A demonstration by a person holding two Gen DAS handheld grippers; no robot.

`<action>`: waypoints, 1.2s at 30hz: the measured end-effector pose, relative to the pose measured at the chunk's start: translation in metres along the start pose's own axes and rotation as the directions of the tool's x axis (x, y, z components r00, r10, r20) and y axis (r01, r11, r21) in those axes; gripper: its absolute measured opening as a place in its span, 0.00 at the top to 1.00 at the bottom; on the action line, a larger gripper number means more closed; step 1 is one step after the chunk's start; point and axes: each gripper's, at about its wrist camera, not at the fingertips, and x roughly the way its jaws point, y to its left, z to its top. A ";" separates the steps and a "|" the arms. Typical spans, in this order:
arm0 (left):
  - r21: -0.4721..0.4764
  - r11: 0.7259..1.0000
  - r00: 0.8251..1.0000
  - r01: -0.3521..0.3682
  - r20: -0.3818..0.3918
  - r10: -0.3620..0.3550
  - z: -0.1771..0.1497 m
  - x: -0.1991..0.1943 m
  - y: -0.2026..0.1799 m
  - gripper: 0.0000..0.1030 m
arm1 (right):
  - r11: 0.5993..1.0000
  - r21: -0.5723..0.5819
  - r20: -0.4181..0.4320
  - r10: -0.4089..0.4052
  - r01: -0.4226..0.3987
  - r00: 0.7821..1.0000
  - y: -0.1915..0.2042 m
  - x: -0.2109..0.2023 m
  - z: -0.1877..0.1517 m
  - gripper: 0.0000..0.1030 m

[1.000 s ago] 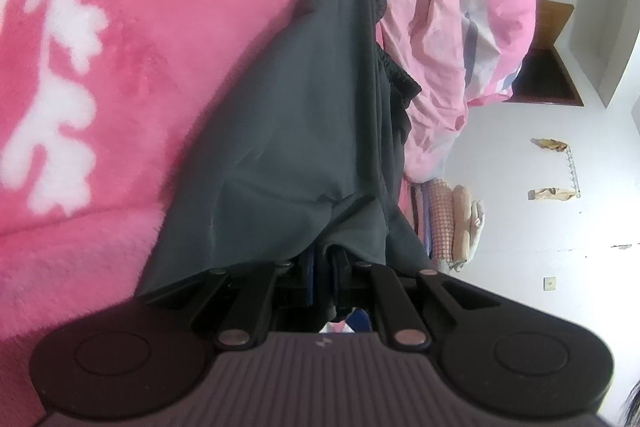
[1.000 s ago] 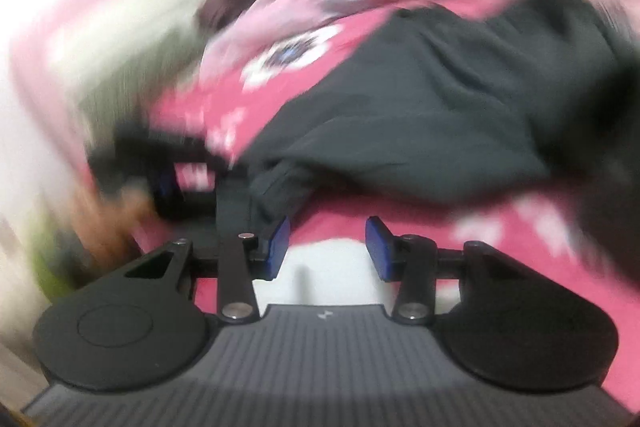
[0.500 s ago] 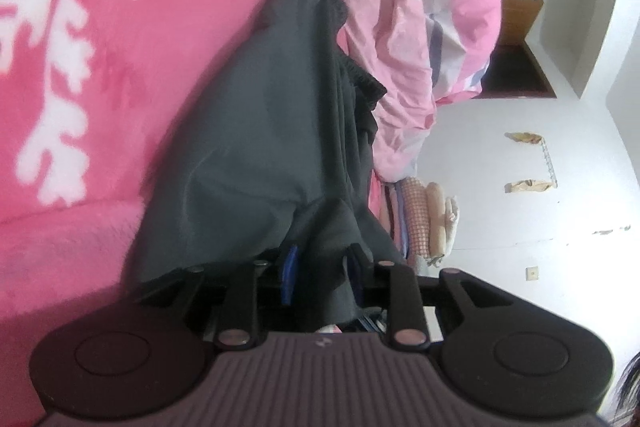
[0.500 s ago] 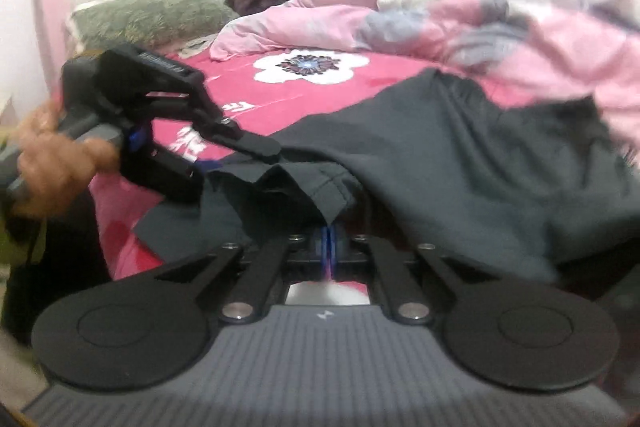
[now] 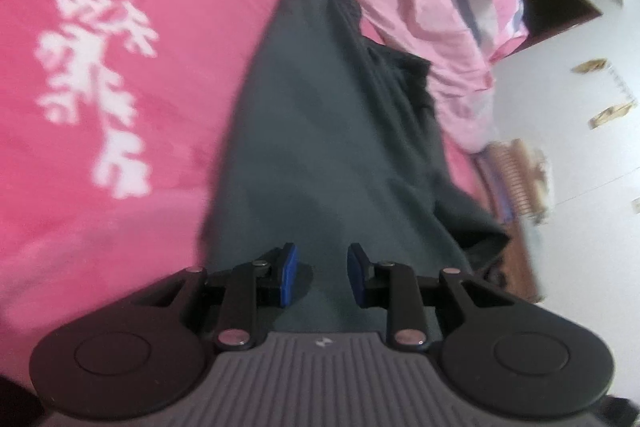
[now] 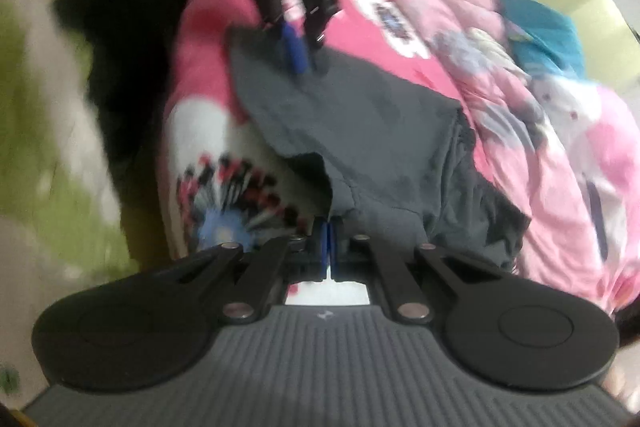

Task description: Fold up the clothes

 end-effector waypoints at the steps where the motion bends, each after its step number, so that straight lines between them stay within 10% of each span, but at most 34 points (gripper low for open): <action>1: 0.013 1.000 1.000 -0.028 0.012 0.028 -0.001 -0.004 -0.001 0.73 | 1.000 -0.027 -0.016 0.007 -0.008 1.000 0.003 0.000 -0.002 1.00; 11: 0.136 0.969 0.976 -0.204 0.108 0.191 -0.010 -0.038 -0.013 0.54 | 0.928 0.309 -0.002 0.219 -0.208 0.976 -0.012 0.008 -0.037 0.97; 17: 0.235 0.932 0.960 -0.277 0.111 0.258 -0.021 -0.020 -0.027 0.52 | 0.570 0.783 0.188 0.165 -0.249 0.968 -0.077 0.014 -0.081 0.60; 22: 0.275 0.897 0.937 -0.346 0.151 0.315 -0.029 -0.013 -0.034 0.63 | 0.129 0.944 0.294 0.079 -0.302 0.953 -0.119 0.047 -0.123 0.59; 25: 0.282 0.880 0.923 -0.383 0.165 0.348 -0.032 -0.010 -0.035 0.72 | -0.035 0.951 0.306 -0.001 -0.306 0.952 -0.136 0.067 -0.141 0.59; 32: 0.286 0.875 0.920 -0.390 0.157 0.359 -0.028 -0.010 -0.033 0.73 | -0.204 0.979 -0.022 -0.213 -0.023 0.977 -0.184 0.091 -0.221 0.62; 36: 0.301 0.866 0.916 -0.400 0.154 0.369 -0.028 -0.008 -0.035 0.73 | -0.338 0.940 -0.040 -0.233 -0.042 0.972 -0.194 0.091 -0.263 0.62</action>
